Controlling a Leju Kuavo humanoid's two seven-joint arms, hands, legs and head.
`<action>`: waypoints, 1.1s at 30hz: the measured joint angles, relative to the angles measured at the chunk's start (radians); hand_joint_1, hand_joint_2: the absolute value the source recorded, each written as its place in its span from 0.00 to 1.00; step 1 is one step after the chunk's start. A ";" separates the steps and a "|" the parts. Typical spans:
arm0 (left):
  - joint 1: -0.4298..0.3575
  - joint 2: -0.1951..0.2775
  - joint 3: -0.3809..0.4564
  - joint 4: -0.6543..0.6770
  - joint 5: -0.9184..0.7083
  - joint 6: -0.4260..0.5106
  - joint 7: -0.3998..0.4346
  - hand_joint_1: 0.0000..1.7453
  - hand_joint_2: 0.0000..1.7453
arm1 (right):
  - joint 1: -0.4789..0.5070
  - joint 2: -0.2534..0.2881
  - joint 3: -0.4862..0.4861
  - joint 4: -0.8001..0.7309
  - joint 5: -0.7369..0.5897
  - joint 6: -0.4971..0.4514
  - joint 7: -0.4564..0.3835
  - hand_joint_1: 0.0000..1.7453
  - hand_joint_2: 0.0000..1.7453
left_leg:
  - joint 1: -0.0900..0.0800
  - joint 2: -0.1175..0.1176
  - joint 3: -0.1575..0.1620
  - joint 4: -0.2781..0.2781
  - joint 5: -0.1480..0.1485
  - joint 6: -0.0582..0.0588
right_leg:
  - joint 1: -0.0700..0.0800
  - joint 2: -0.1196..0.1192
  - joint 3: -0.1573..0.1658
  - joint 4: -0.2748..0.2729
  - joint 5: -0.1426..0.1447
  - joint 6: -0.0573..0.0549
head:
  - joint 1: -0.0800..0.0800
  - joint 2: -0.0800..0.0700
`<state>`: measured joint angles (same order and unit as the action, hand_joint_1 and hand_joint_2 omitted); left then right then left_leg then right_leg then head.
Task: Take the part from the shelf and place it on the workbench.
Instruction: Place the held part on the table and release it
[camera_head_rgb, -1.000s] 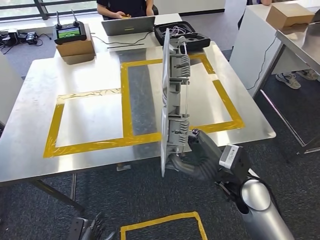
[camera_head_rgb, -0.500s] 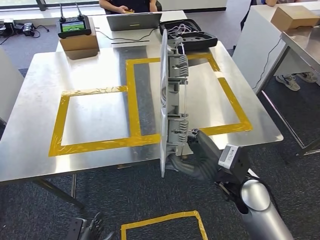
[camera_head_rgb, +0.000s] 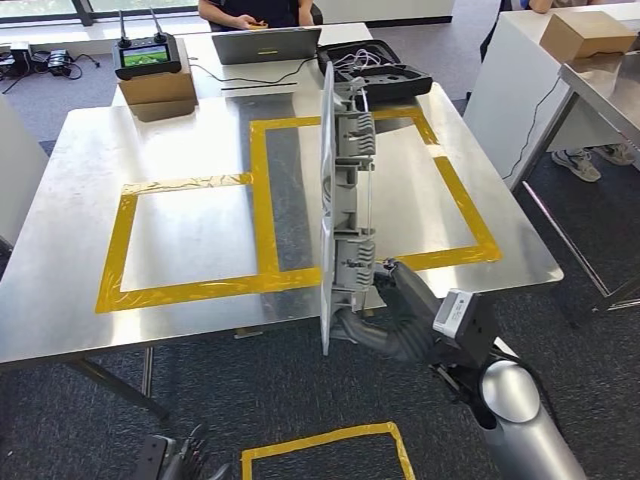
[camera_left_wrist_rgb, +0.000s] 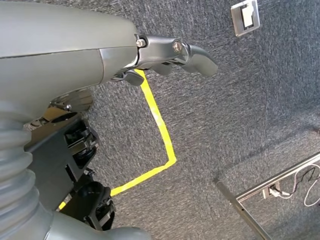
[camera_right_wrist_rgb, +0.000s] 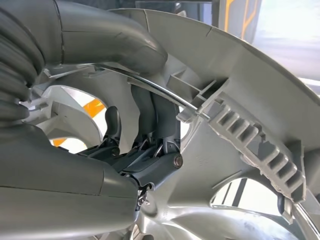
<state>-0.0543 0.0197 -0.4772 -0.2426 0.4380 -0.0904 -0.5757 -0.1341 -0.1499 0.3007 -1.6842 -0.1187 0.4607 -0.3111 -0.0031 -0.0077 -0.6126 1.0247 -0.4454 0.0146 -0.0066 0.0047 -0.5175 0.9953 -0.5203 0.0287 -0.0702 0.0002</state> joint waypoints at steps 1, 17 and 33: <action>0.000 -0.001 0.000 0.000 -0.002 0.000 0.000 0.00 1.00 | -0.004 0.000 0.000 0.000 0.008 -0.003 0.005 1.00 1.00 | 0.000 0.000 0.000 0.000 0.000 0.000 | 0.000 0.000 0.000 0.000 0.000 0.000 | 0.000 0.000; -0.005 -0.009 0.000 -0.005 -0.028 -0.003 0.008 0.00 1.00 | -0.103 -0.001 0.010 0.074 0.086 -0.027 0.039 1.00 1.00 | 0.000 0.000 0.001 0.000 0.001 -0.001 | 0.000 0.000 0.001 0.000 0.000 0.000 | 0.000 0.000; -0.021 -0.010 0.000 -0.015 -0.071 -0.019 0.025 0.00 1.00 | -0.227 -0.032 0.041 0.239 0.131 -0.056 0.060 1.00 1.00 | 0.000 -0.002 0.002 -0.001 0.003 0.000 | 0.000 -0.002 0.002 0.000 0.001 0.001 | 0.000 0.000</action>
<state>-0.0757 0.0101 -0.4772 -0.2575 0.3675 -0.1091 -0.5512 -0.3615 -0.1820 0.3419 -1.4456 0.0127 0.4047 -0.2512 -0.0032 -0.0095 -0.6103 1.0239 -0.4426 0.0145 -0.0069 0.0026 -0.5153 0.9956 -0.5193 0.0293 -0.0702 0.0002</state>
